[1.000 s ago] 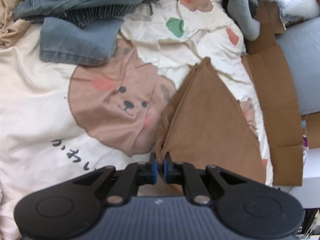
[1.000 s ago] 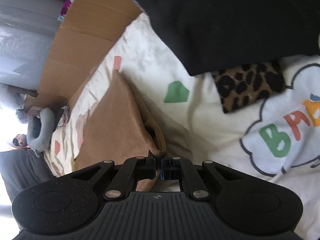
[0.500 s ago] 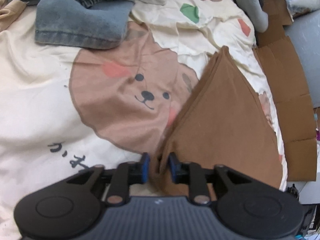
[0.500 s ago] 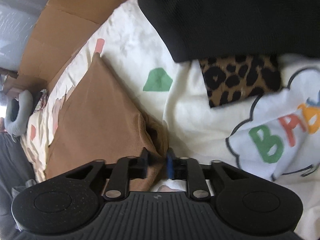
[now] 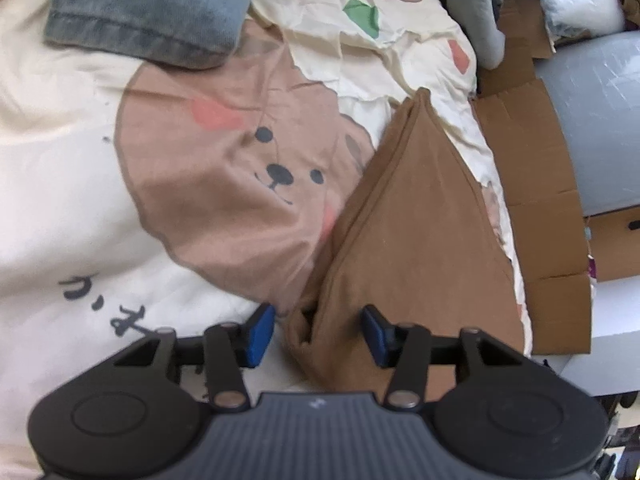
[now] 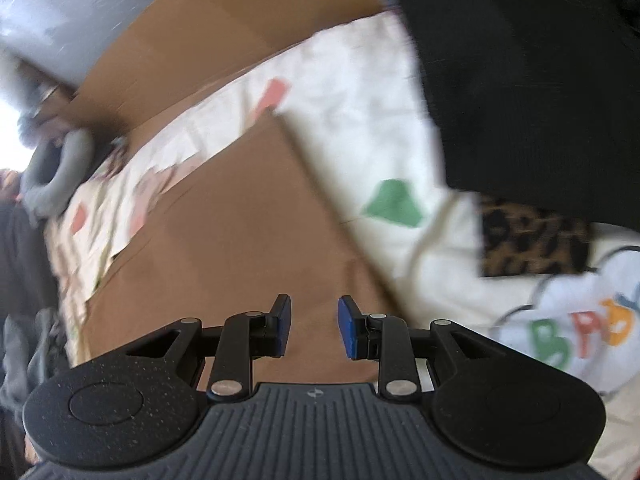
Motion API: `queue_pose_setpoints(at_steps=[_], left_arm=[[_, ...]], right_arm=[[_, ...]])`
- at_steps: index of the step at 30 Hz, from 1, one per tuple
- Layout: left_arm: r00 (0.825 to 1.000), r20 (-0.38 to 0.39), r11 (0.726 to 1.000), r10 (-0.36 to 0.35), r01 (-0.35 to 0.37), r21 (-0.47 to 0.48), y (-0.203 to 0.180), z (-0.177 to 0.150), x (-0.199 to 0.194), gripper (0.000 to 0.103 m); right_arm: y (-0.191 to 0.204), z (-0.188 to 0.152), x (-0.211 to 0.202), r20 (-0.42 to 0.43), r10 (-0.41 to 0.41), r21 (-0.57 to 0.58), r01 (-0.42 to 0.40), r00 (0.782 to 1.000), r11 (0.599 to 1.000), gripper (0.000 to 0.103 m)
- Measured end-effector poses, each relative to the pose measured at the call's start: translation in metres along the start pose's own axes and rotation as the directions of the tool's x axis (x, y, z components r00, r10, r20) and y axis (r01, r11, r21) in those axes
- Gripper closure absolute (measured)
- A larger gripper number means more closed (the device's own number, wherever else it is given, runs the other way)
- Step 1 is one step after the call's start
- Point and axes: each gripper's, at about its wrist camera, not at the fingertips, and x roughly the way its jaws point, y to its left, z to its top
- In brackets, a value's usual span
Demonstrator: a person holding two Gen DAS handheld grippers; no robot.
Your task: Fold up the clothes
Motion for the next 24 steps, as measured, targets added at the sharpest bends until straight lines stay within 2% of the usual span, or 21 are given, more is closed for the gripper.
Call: queue_pose_setpoints(at_steps=[2,3,7,11,19,23,24], left_arm=[[1.0,-0.01,1.0,-0.012,0.012,0.001,0.001,-0.002,-0.002,0.086],[1.0,-0.013,1.0,-0.018,0.018,0.001,0.001,-0.003,-0.004,0.092],[0.999,-0.008,0.999,-0.039,0.039,-0.006,0.001,-0.004,-0.012,0.094],[0.998,0.001,0.998,-0.056,0.056,-0.016,0.001,-0.003,-0.017,0.095],[0.998,-0.009,0.998,-0.055,0.055,-0.025,0.004,-0.002,-0.014,0.095],[0.999,-0.01,0.998,-0.049,0.049,-0.026,0.005,-0.002,-0.012,0.094],[0.999,-0.01,0.999,-0.047,0.046,-0.027,0.005,-0.002,-0.012,0.094]], right_arm=[[0.016,-0.002,0.01,-0.026,0.019,-0.046,-0.02,0.999,0.999,0.076],[0.025,-0.003,0.016,-0.038,0.02,-0.07,-0.023,0.999,0.997,0.076],[0.059,-0.011,0.045,-0.106,0.054,-0.166,-0.071,0.993,0.984,0.076],[0.093,-0.026,0.071,-0.187,0.072,-0.286,-0.125,0.98,0.95,0.077],[0.139,-0.067,0.104,-0.345,0.065,-0.472,-0.233,0.936,0.85,0.079],[0.153,-0.082,0.115,-0.393,0.031,-0.548,-0.261,0.919,0.795,0.08],[0.156,-0.086,0.119,-0.401,0.019,-0.564,-0.264,0.916,0.782,0.083]])
